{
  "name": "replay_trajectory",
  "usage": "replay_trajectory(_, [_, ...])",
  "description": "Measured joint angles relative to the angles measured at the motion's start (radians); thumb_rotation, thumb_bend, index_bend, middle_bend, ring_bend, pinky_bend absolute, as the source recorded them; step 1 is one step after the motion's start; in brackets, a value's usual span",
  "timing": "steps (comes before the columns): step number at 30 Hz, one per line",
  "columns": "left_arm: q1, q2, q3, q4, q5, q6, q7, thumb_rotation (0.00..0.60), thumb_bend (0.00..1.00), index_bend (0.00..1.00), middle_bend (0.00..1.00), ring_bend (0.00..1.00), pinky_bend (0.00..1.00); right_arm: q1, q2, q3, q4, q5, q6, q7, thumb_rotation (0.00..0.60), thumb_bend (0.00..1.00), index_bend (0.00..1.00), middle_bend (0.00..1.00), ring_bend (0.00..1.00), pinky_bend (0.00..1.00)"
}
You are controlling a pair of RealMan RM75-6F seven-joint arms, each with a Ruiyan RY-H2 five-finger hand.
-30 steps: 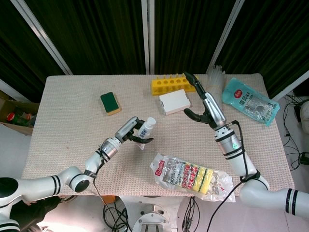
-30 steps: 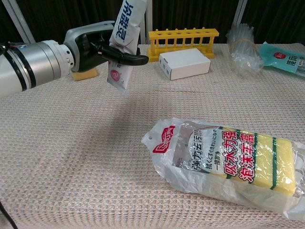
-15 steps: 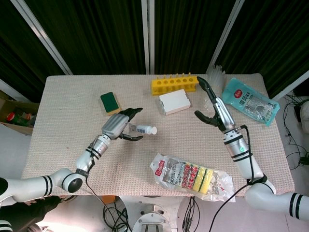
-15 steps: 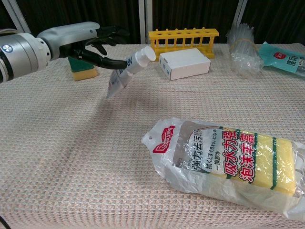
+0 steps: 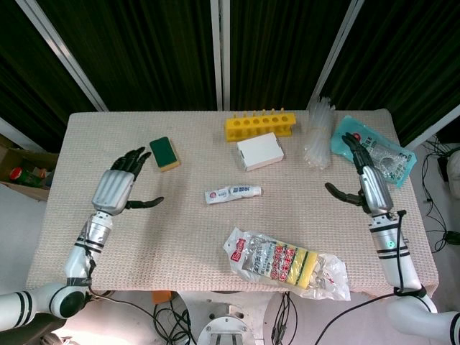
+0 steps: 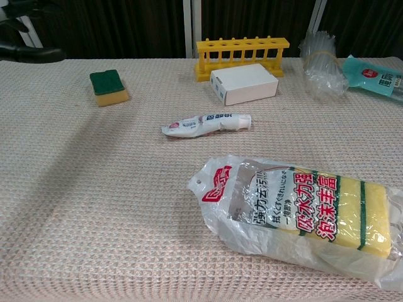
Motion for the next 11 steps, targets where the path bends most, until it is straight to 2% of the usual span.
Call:
replay_trajectory(3, [0.106, 0.01, 0.066, 0.029, 0.077, 0.116, -0.016, 0.146, 0.04, 0.01, 0.04, 0.04, 0.15, -0.1, -0.013, -0.069, 0.067, 0.016, 0.091, -0.154, 0.151, 0.0, 0.0, 0.0, 0.0, 0.0])
replay_trajectory(6, [0.211, 0.01, 0.127, 0.067, 0.142, 0.218, -0.038, 0.15, 0.04, 0.01, 0.04, 0.04, 0.15, -0.208, -0.031, -0.128, 0.144, 0.047, 0.175, -0.243, 0.151, 0.0, 0.0, 0.0, 0.0, 0.0])
replay_trajectory(9, [0.299, 0.004, 0.167, 0.104, 0.199, 0.3, -0.068, 0.149, 0.03, 0.01, 0.04, 0.04, 0.15, -0.277, -0.048, -0.169, 0.204, 0.075, 0.204, -0.254, 0.153, 0.0, 0.0, 0.0, 0.0, 0.0])
replay_trajectory(11, [0.342, 0.0, 0.183, 0.123, 0.236, 0.342, -0.086, 0.147, 0.03, 0.02, 0.04, 0.04, 0.15, -0.291, -0.053, -0.176, 0.217, 0.079, 0.202, -0.242, 0.152, 0.0, 0.0, 0.0, 0.0, 0.0])
